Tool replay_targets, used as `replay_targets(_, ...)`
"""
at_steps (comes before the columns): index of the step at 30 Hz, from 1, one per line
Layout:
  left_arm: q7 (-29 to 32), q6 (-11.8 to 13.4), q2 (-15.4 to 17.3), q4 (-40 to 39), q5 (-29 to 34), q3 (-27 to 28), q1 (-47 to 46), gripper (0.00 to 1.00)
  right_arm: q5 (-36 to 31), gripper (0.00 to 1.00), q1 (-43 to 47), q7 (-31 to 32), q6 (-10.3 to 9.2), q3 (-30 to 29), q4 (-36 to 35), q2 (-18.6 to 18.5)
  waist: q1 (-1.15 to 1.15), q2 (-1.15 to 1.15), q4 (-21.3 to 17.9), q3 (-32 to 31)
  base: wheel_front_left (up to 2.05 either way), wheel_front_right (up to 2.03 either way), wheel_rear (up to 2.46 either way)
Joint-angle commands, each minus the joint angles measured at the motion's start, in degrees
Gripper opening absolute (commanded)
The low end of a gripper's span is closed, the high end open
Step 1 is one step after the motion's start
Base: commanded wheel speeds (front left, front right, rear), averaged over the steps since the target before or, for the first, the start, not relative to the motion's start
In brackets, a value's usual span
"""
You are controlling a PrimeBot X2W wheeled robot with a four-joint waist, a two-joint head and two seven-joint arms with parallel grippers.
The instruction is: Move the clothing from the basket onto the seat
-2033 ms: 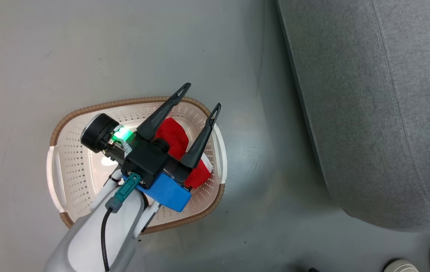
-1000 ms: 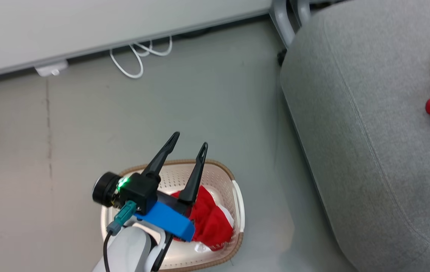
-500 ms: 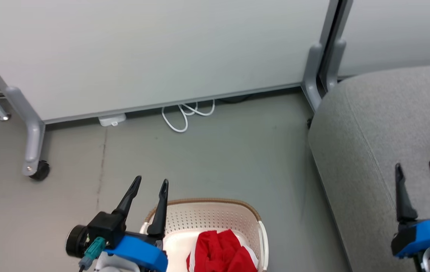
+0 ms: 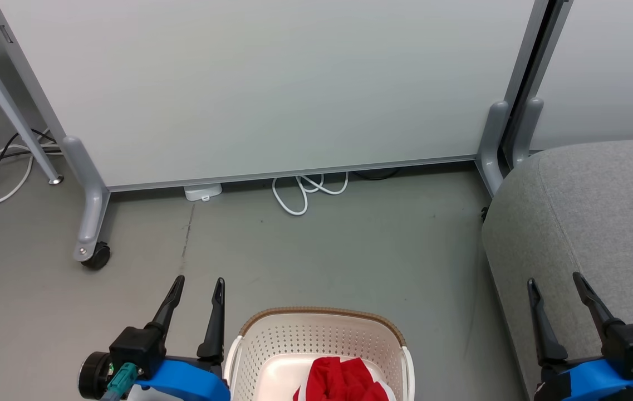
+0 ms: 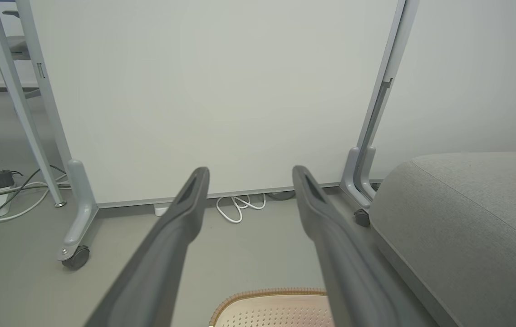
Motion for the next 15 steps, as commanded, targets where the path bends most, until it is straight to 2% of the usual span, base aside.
replay_targets(1, -0.16, -0.11, 0.02, 0.11, 0.17, 0.18, 0.21, 1.0, 0.3, 1.0, 1.06, -0.37, 0.01, 0.0, -0.16, 0.25, 0.01, 0.0, 0.05, -0.08, 0.0, 0.0, 0.0)
replay_targets(15, -0.16, -0.11, -0.31, 1.14, -0.08, -0.51, -0.43, 1.0, 0.66, 1.0, 0.83, -0.55, 0.01, -1.43, -0.01, 0.4, 0.01, 0.0, 0.72, 0.54, 0.0, 0.0, 0.0)
